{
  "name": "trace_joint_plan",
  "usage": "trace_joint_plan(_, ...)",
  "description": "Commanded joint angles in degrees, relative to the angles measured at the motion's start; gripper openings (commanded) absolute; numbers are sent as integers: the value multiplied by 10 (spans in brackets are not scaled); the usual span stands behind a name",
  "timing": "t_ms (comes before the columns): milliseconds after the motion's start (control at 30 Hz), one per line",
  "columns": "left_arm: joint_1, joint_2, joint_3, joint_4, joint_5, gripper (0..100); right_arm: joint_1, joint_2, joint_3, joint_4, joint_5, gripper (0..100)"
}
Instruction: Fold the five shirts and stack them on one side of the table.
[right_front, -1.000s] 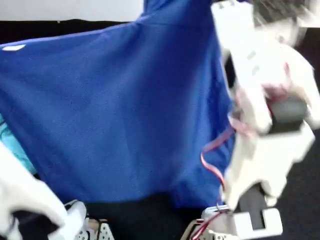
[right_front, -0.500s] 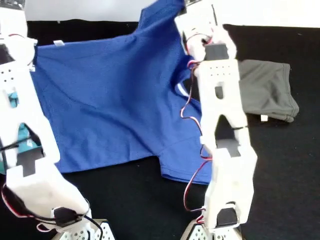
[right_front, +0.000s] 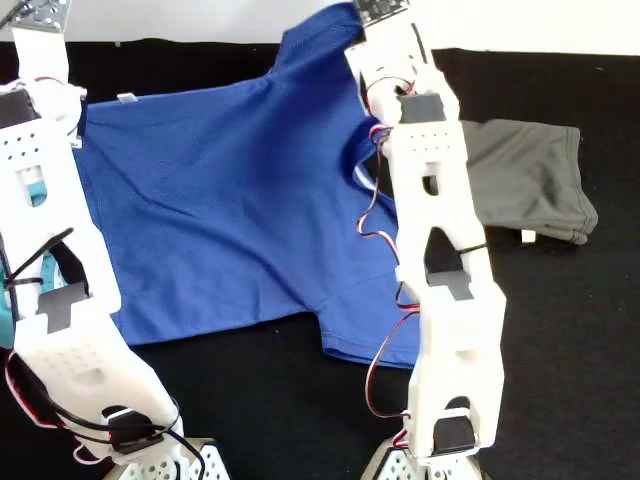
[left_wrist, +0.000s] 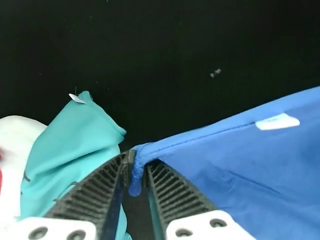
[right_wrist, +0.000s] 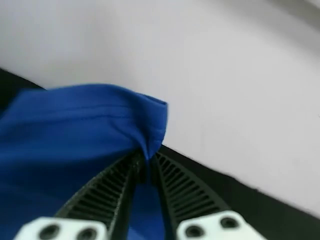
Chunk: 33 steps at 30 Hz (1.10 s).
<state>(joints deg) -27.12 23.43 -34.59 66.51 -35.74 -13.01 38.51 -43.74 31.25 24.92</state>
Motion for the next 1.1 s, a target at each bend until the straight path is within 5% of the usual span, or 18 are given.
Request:
trace_joint_plan(0, 15, 12, -2, -11, -4, 8, 17, 36, -6, -76, 93, 6)
trace_joint_plan(233, 22, 56, -24, -32, 48, 8, 65, 73, -5, -182, 112, 6)
trace_joint_plan(567, 22, 149, -72, -48, 73, 8, 56, 153, -2, -177, 110, 6)
trace_joint_plan(1067, 49, 145, -153, 236, 69, 8, 56, 101, -176, 352, -121, 6)
